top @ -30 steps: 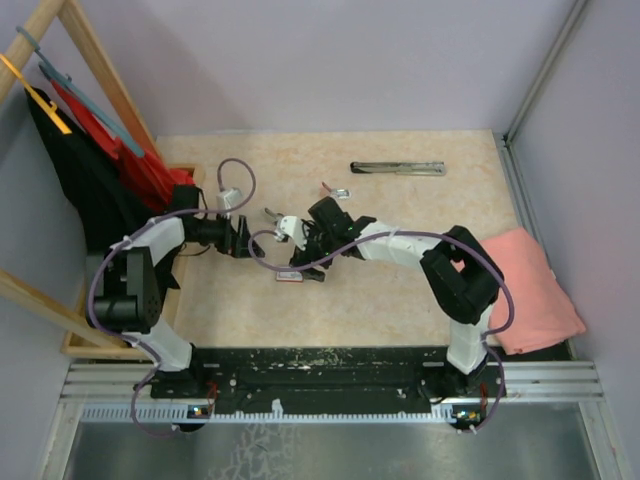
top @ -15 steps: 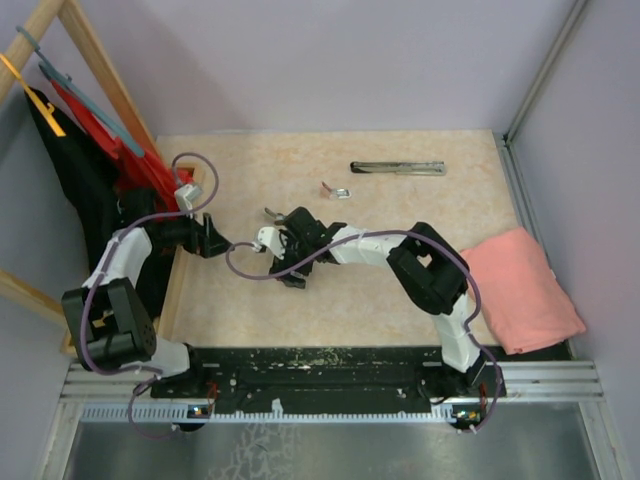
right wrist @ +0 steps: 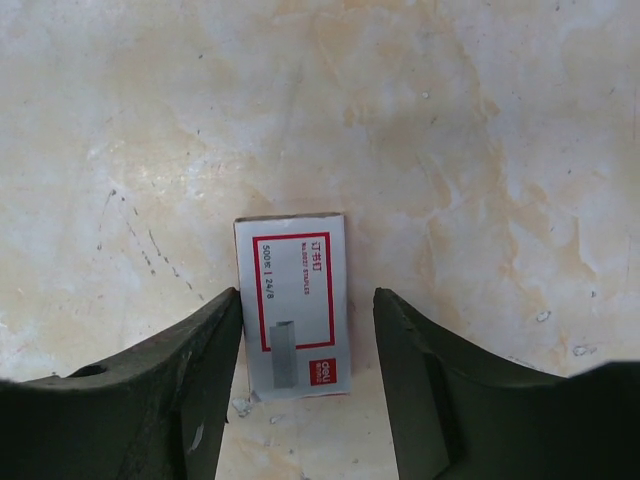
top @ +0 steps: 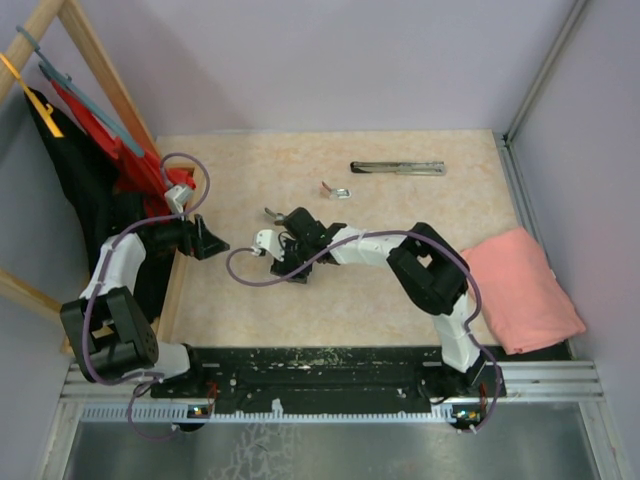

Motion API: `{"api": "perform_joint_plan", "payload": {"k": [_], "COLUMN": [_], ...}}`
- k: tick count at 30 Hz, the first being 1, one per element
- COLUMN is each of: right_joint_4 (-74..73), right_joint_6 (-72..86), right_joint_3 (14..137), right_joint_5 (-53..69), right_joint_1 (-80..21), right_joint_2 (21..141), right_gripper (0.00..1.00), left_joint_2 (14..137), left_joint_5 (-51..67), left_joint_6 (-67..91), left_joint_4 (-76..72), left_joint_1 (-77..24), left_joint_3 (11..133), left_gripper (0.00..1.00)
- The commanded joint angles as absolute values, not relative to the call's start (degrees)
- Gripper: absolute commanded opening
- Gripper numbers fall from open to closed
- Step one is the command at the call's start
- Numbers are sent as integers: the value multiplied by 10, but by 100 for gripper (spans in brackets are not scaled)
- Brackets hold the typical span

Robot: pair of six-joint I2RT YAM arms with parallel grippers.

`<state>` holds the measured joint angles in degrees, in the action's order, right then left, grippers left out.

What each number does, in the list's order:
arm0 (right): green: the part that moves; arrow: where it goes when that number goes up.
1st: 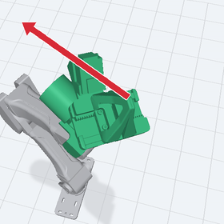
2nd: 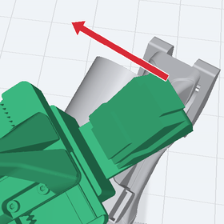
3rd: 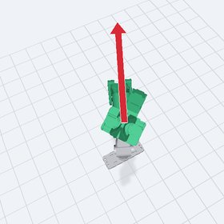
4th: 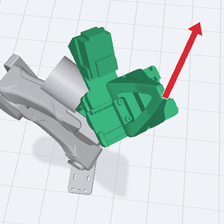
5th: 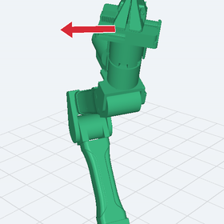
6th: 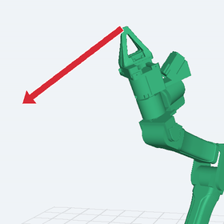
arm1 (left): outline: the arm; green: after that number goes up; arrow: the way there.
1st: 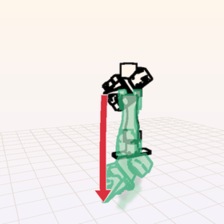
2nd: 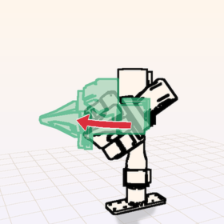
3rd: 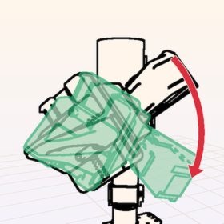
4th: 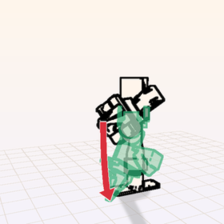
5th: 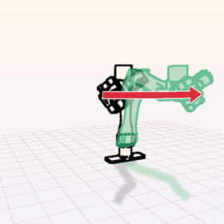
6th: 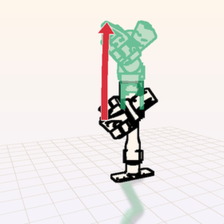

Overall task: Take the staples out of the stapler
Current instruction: Move the staple box to the center of the board.

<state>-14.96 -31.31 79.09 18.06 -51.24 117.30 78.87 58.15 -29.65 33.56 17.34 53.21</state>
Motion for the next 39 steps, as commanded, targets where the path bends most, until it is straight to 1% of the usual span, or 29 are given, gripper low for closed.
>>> {"api": "perform_joint_plan", "payload": {"k": [1, 10, 15, 39], "right_joint_4": [-151, -150, -148, -168], "right_joint_6": [-353, -375, -391, -482], "right_joint_3": [765, 752, 743, 730], "right_joint_5": [156, 173, 186, 164], "right_joint_1": [-508, -464, -434, -290], "right_joint_2": [1149, 1127, 1116, 1101], "right_gripper": [54, 51, 48, 47], "left_joint_2": [801, 806, 809, 812], "left_joint_5": [612, 615, 616, 617], "left_joint_6": [-313, -317, -317, -319], "left_joint_4": [348, 351, 351, 352], "left_joint_1": [181, 184, 184, 184], "left_joint_3": [528, 526, 526, 525], "left_gripper": [100, 100, 100, 100]}}
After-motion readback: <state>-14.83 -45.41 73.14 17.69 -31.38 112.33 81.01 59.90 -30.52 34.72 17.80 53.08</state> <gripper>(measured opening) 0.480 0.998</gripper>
